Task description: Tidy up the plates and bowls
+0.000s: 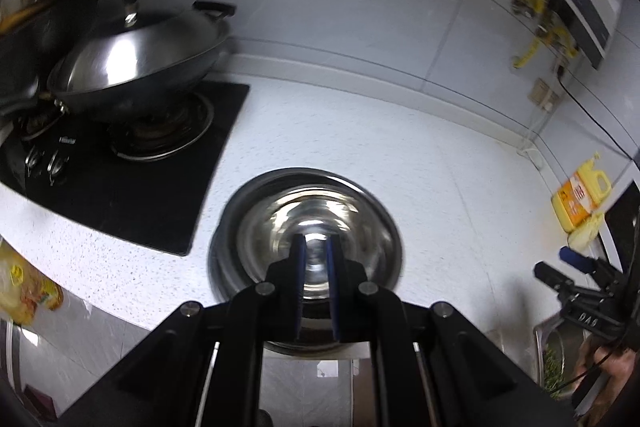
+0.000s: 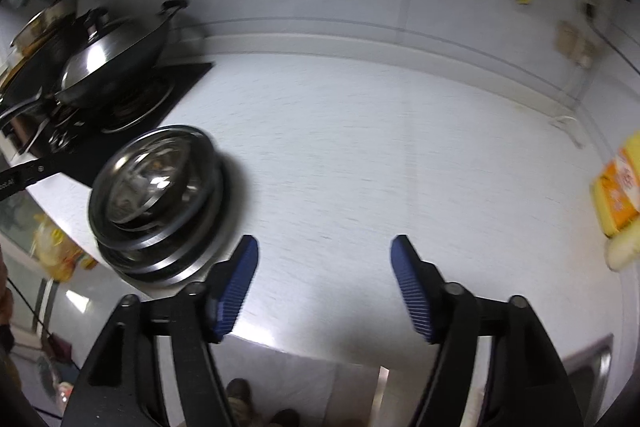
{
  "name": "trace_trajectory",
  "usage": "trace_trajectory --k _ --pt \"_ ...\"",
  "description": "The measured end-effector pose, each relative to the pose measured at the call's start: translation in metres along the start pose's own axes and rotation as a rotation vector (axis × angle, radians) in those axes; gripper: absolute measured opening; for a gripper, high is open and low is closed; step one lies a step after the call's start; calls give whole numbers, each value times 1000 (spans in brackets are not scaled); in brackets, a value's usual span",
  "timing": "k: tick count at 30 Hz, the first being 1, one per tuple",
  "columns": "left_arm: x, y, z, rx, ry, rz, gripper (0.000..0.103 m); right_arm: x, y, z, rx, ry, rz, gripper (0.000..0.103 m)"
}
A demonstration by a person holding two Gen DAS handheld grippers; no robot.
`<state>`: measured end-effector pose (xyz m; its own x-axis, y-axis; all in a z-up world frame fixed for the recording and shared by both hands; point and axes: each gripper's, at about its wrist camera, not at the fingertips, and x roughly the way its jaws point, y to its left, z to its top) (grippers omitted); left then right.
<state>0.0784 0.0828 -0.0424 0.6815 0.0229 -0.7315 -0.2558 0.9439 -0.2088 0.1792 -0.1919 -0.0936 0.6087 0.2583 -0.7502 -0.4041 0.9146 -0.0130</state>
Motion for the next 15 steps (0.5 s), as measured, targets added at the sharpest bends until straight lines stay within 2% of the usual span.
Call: trace_trajectory --k 5,11,15 --pt "-15 -27 -13 8 -26 2 10 -29 -43 -18 56 -43 -50 77" --pt "-26 -44 -29 38 -31 47 10 -48 -73 -32 105 -85 -57 85" --pt "-33 -53 -32 74 -56 38 10 -56 -86 -42 135 -97 -68 90"
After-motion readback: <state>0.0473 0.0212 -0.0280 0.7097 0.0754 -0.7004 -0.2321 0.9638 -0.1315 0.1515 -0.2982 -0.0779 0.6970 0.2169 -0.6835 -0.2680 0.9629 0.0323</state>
